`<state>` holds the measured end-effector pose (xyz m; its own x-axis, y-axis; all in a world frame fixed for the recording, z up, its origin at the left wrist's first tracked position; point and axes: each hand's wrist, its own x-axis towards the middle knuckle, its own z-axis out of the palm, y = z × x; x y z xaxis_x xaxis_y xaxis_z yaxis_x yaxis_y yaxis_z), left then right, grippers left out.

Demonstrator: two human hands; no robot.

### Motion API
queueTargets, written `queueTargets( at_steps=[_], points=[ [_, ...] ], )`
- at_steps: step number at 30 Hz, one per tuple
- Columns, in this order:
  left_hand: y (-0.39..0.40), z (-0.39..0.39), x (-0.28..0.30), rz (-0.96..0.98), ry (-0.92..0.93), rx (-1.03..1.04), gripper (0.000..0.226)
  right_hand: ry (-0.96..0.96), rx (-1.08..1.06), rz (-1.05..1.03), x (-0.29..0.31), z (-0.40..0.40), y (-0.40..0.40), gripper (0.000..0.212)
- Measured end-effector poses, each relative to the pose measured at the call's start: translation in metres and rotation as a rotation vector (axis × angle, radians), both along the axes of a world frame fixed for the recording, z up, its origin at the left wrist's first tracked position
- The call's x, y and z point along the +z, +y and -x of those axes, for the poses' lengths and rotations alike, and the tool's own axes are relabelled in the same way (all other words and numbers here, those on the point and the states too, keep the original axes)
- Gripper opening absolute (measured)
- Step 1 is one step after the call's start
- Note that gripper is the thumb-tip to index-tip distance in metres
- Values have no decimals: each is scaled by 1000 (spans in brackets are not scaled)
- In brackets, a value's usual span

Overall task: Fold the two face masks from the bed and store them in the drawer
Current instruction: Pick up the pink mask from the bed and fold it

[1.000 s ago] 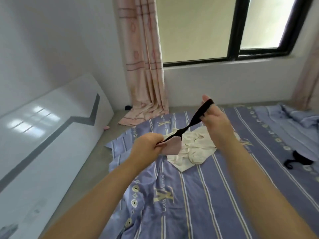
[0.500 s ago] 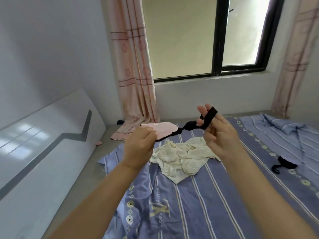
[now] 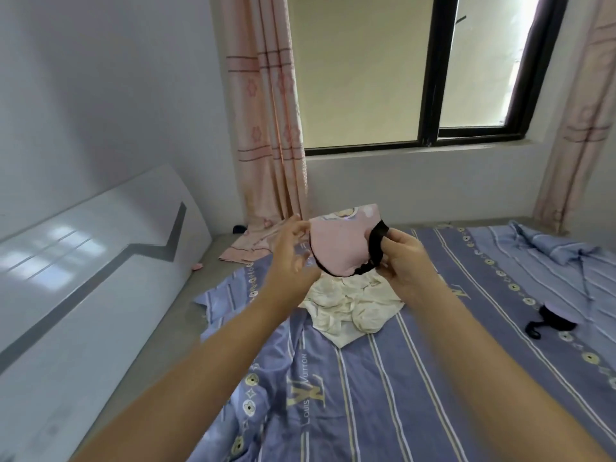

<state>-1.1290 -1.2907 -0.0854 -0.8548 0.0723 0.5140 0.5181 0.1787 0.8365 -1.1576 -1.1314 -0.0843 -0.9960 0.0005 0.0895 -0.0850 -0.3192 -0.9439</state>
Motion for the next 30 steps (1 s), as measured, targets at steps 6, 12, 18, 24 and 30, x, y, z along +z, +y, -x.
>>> queueTargets(
  at_steps=[6, 12, 18, 24, 30],
  points=[
    [25, 2, -2, -40, -237, 194, 34, 70, -31, -94, -14, 0, 0, 33],
    [16, -7, -4, 284, -148, 14, 32, 58, 22, -55, -17, -5, 22, 38],
    [4, -11, 3, 404, -256, -137, 29, 66, 148, -228, -9, -7, 24, 33],
    [-7, -15, -5, 401, -248, -131, 28, 150, 136, -589, 10, -19, 8, 30],
    [-38, -27, -13, 174, -222, 49, 23, 351, 47, -741, 19, -34, -25, 35]
  ],
)
